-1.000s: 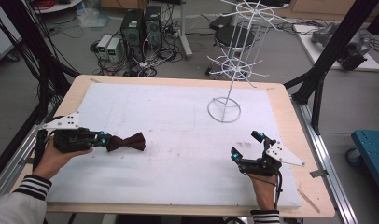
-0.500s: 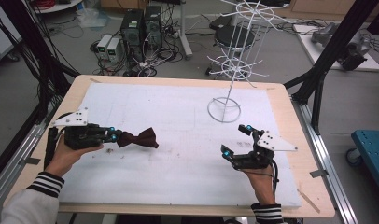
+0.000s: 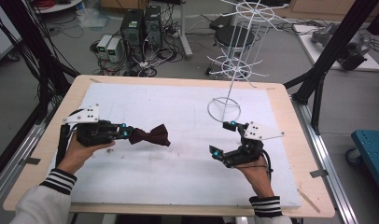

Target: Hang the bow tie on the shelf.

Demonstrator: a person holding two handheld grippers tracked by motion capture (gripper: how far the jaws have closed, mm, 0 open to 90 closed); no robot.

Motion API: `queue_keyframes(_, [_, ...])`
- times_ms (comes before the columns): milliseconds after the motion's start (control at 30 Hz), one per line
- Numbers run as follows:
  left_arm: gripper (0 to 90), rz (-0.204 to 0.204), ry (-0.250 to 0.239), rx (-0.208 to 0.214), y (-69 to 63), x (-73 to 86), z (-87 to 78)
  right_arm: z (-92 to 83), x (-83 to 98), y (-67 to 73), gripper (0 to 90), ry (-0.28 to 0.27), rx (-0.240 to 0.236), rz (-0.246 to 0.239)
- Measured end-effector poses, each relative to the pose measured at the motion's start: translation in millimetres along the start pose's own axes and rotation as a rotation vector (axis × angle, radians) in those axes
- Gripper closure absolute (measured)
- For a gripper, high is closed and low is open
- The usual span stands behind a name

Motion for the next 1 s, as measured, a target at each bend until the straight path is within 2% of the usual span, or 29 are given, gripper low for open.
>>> queue_keyframes(200, [87.1, 0.005, -0.017, 0.018, -2.6, -6.5, 13.3, 9.6, -4.4, 5.2, 0.7, 0.024, -0.040, -0.001])
queue_keyframes(300, [87.1, 0.002, -0.027, 0.028, -4.6, -9.1, 21.2, 17.3, -6.6, 8.9, 3.5, 0.052, -0.086, 0.018])
queue_keyframes(400, [87.2, 0.005, -0.039, 0.042, -6.2, -12.2, 27.5, 24.7, -10.1, 13.0, 3.4, 0.071, -0.110, 0.011])
queue_keyframes(533, [87.1, 0.010, -0.030, 0.053, -8.5, -14.8, 34.6, 33.1, -16.4, 18.2, 3.5, 0.066, -0.142, -0.006])
queue_keyframes(733, [87.1, 0.018, -0.040, 0.066, -10.6, -20.4, 41.4, 43.4, -19.9, 21.1, 4.9, 0.088, -0.178, 0.009])
queue_keyframes(867, [87.2, 0.024, -0.037, 0.073, -12.3, -23.6, 46.4, 49.0, -18.7, 25.6, 7.6, 0.121, -0.216, 0.007])
queue_keyframes(933, [87.2, 0.030, -0.038, 0.077, -13.1, -24.8, 48.9, 50.5, -17.3, 26.3, 18.3, 0.139, -0.232, 0.003])
queue_keyframes(1000, [87.1, 0.032, -0.037, 0.083, -14.3, -25.6, 51.1, 51.8, -16.3, 26.0, 20.7, 0.150, -0.243, 0.002])
Point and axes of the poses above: each handheld gripper's, and its own axes: z roughly forward along the jaws, x roughly out of its underside, y roughly to its left, the point moved 5 cm from there along z, roughly forward along the jaws, and after that the axes turned 6 degrees about z, right-handed, at the moved point
